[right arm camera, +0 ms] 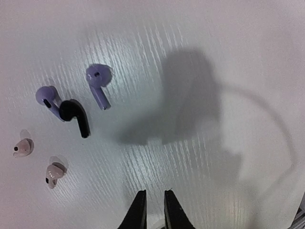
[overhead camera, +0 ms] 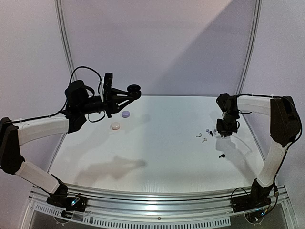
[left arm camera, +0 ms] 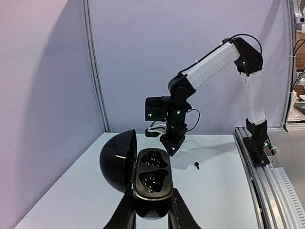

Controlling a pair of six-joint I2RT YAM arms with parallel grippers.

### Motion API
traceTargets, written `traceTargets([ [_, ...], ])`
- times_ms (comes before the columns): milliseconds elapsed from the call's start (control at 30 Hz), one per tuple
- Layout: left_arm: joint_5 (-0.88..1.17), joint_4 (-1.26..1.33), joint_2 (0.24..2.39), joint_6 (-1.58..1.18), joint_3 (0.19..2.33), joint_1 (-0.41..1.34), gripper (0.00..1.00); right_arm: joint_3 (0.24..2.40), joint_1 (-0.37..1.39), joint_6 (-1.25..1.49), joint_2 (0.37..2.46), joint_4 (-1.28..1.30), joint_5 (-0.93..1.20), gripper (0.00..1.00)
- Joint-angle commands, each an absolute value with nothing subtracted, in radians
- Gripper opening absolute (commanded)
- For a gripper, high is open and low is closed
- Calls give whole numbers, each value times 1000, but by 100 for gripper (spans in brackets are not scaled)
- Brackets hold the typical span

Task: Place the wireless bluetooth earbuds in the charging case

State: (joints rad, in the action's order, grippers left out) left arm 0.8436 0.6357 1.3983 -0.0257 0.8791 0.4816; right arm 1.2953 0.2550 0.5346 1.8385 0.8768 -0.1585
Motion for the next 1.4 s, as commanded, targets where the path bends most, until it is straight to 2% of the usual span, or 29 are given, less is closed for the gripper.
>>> traceTargets([
  [0,837,652,1394,-14,861,482,0,1219,258,608,1770,909,-105,21],
  [67,837,652,1396,-14,861,482,0,1198,259,618,1764,918,-93,26],
  [400,834,653,1385,-10,849,482,0,1110,259,680,1758,855,15,29],
  [667,835,656,1382,-6,847,482,0,1147,268,529,1807,922,24,42],
  [800,837,656,1381,-2,845,482,0,1174,268,424,1830,981,16,45],
  [1167,843,655,1373,-2,839,481,0,1177,292,270,1897,1028,5,44],
  [1367,845,654,1369,13,836,482,0,1164,310,221,1905,1043,9,39],
])
